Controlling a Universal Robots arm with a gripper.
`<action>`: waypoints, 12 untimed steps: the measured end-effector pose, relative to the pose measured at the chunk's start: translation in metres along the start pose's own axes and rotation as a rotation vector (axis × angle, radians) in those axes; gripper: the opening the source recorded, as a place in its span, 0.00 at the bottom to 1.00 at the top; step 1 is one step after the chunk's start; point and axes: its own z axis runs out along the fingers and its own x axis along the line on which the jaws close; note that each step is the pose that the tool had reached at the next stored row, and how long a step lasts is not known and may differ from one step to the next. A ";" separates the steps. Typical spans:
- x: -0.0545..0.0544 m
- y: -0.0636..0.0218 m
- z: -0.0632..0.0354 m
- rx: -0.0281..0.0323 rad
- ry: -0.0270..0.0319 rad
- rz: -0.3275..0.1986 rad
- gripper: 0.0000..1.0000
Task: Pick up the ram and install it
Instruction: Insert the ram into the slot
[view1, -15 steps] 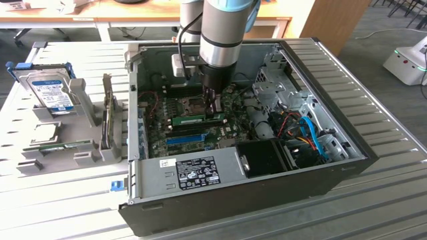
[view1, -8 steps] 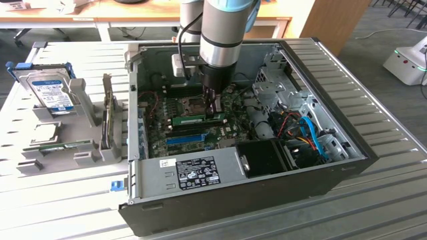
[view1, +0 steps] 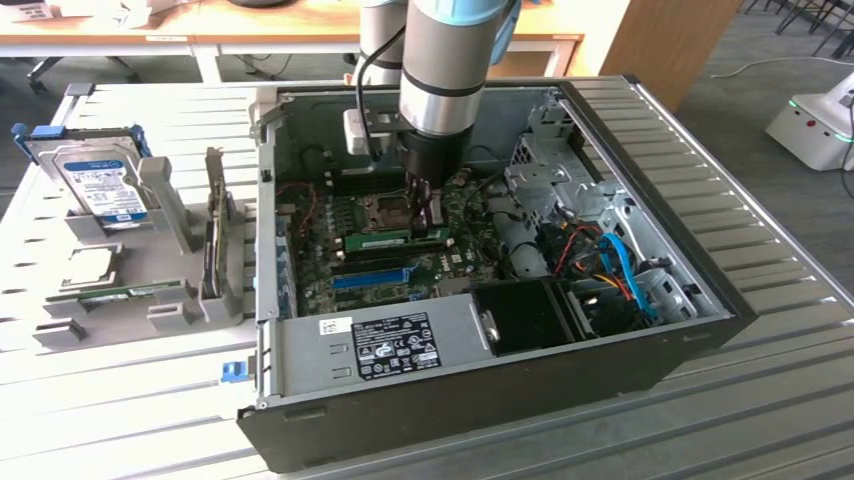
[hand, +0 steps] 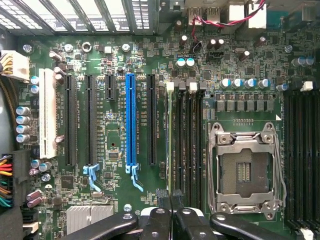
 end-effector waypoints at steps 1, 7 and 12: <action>0.000 0.0000 0.0000 0.0000 0.0000 0.000 0.12; -0.001 0.0000 0.0002 0.0000 -0.0001 0.000 0.12; -0.002 0.0001 0.0003 0.0000 -0.0002 0.000 0.12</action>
